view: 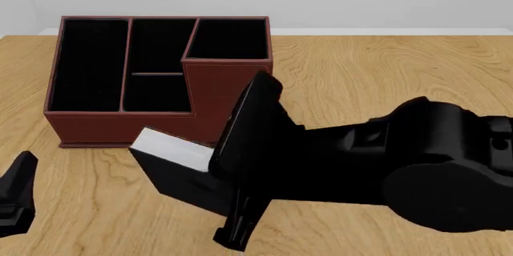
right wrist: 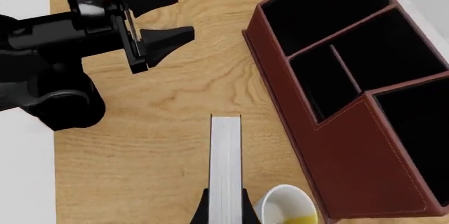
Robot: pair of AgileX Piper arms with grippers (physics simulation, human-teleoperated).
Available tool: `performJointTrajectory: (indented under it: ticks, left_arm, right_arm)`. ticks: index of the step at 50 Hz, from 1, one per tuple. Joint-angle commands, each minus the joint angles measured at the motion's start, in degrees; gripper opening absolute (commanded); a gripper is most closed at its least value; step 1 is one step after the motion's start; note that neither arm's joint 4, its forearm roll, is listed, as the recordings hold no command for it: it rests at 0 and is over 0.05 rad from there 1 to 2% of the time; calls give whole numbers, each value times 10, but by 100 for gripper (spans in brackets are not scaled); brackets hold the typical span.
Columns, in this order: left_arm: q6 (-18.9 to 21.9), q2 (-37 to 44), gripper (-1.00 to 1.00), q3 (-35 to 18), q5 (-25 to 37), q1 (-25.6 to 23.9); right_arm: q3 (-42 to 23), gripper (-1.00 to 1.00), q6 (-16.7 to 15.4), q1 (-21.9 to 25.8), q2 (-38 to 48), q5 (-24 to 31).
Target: Pick up the book and place it in the right compartment of the caddy.
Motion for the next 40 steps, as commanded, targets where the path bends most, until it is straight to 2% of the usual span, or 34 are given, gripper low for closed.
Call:
performJointTrajectory:
  ticks: [1,22,40]
  left_arm:
    - [-2,0,100,0,-4,-7]
    - [-7,0,100,0,-14,-21]
    - [-10,0,100,0,-16,-23]
  right_arm:
    - [-61,-100,21,-3,-71,90]
    - [-168,-100,19,-51,-103,204]
    - [-348,-100,20,-107,-76,327]
